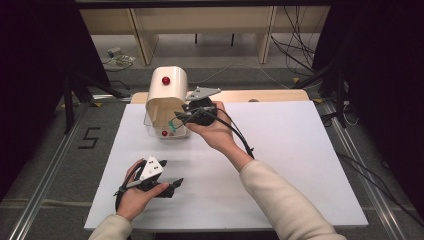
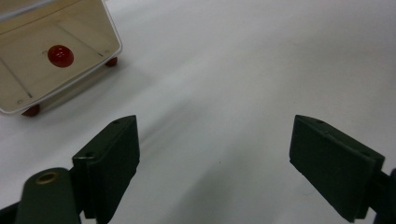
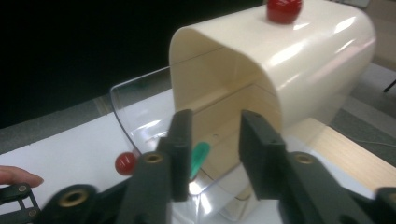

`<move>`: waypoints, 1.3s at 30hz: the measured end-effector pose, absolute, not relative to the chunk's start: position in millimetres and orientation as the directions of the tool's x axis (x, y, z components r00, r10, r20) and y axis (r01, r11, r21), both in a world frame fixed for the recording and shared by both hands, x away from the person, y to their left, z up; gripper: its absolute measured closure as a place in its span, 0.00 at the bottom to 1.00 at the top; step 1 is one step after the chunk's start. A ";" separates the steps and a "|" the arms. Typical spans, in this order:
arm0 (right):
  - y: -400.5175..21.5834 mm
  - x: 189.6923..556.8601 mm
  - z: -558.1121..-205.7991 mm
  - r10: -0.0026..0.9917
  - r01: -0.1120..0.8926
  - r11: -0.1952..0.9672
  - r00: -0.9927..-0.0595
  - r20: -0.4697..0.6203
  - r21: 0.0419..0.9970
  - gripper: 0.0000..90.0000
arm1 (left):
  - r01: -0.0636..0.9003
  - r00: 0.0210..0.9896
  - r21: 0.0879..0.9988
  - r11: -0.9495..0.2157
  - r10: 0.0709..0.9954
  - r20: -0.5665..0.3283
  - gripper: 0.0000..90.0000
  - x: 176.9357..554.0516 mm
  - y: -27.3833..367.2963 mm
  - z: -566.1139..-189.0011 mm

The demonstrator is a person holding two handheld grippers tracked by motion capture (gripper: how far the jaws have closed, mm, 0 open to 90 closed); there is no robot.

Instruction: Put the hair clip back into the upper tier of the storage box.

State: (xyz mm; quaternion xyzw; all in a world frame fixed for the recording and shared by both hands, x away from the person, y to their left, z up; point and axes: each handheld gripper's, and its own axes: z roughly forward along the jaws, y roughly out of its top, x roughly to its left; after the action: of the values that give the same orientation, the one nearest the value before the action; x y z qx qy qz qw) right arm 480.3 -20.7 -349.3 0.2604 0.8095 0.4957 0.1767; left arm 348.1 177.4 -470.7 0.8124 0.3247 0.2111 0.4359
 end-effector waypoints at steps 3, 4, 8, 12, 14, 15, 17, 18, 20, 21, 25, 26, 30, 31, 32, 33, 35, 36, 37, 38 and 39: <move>-29.7 477.0 -349.4 0.611 0.255 0.364 -0.791 -0.023 0.896 0.58 | 0.344 0.699 0.845 -0.409 0.713 0.060 0.18 347.9 177.2 -470.7; -41.2 473.2 -349.6 0.628 0.263 0.354 -0.778 -0.019 0.898 0.50 | 0.344 0.699 0.845 -0.409 0.713 0.061 0.18 347.9 177.2 -470.8; -61.3 466.8 -351.1 0.652 0.277 0.345 -0.758 -0.017 0.897 0.43 | 0.348 0.696 0.844 -0.408 0.716 0.058 0.18 348.0 177.5 -471.0; -83.0 458.9 -354.6 0.674 0.294 0.352 -0.738 -0.023 0.888 0.33 | 0.349 0.694 0.844 -0.408 0.717 0.060 0.18 347.7 177.6 -470.9; -95.1 454.0 -357.3 0.680 0.303 0.358 -0.732 -0.025 0.883 0.31 | 0.349 0.693 0.844 -0.406 0.718 0.059 0.18 347.5 177.4 -470.9; -101.4 451.7 -359.1 0.682 0.303 0.361 -0.731 -0.028 0.882 0.30 | 0.350 0.693 0.844 -0.406 0.719 0.059 0.18 347.7 177.2 -471.2; -114.5 445.5 -363.6 0.683 0.314 0.363 -0.730 -0.021 0.877 0.29 | 0.350 0.693 0.844 -0.406 0.718 0.059 0.18 347.7 177.1 -471.3; -120.4 442.7 -365.9 0.681 0.313 0.367 -0.732 -0.024 0.876 0.28 | 0.349 0.693 0.845 -0.406 0.719 0.059 0.18 347.6 177.0 -471.3; -131.6 436.8 -371.6 0.683 0.326 0.364 -0.730 -0.012 0.872 0.28 | 0.350 0.692 0.845 -0.404 0.720 0.058 0.18 347.4 177.0 -471.2; -136.8 434.0 -374.6 0.683 0.332 0.366 -0.731 -0.008 0.869 0.27 | 0.350 0.691 0.846 -0.403 0.720 0.058 0.18 347.3 177.0 -471.2; -156.7 422.2 -386.2 0.685 0.347 0.372 -0.728 -0.002 0.861 0.26 | 0.350 0.691 0.845 -0.405 0.720 0.060 0.18 347.1 177.1 -471.2; -161.2 419.6 -388.8 0.686 0.350 0.374 -0.728 -0.002 0.859 0.26 | 0.350 0.690 0.845 -0.404 0.721 0.059 0.18 347.1 176.9 -471.3; -176.5 409.4 -397.6 0.691 0.358 0.375 -0.723 0.000 0.855 0.25 | 0.349 0.692 0.842 -0.411 0.719 0.064 0.18 347.2 176.9 -471.2; -179.6 406.7 -399.4 0.696 0.364 0.370 -0.718 0.005 0.855 0.25 | 0.349 0.692 0.842 -0.411 0.719 0.064 0.18 347.1 176.8 -471.1; -183.2 404.7 -401.3 0.696 0.363 0.373 -0.718 0.001 0.854 0.24 | 0.349 0.691 0.842 -0.411 0.720 0.065 0.18 347.0 176.8 -471.2; -186.6 402.3 -403.3 0.698 0.368 0.371 -0.716 0.006 0.853 0.24 | 0.349 0.691 0.842 -0.411 0.720 0.065 0.18 347.0 176.8 -471.2; -193.5 398.0 -407.9 0.703 0.375 0.370 -0.711 0.008 0.850 0.24 | 0.350 0.691 0.842 -0.411 0.720 0.065 0.18 347.0 176.7 -471.3; -196.7 395.7 -410.7 0.706 0.382 0.369 -0.708 0.012 0.847 0.24 | 0.350 0.691 0.842 -0.411 0.720 0.065 0.18 347.0 176.7 -471.3; -200.0 393.1 -414.0 0.707 0.385 0.368 -0.707 0.015 0.846 0.24 | 0.349 0.691 0.842 -0.410 0.720 0.064 0.18 346.9 176.7 -471.4; -203.3 390.4 -417.5 0.708 0.391 0.368 -0.706 0.018 0.844 0.24 | 0.349 0.691 0.842 -0.410 0.720 0.064 0.18 346.9 176.6 -471.4; -206.7 387.7 -421.1 0.709 0.395 0.369 -0.705 0.020 0.841 0.24 | 0.350 0.691 0.842 -0.410 0.720 0.064 0.18 347.0 176.6 -471.5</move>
State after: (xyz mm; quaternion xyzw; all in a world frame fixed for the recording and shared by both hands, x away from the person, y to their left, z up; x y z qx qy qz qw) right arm 387.7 -206.7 -421.1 0.3413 0.8085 0.4460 0.1760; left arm 347.0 176.6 -471.5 0.8119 0.3294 0.2144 0.4317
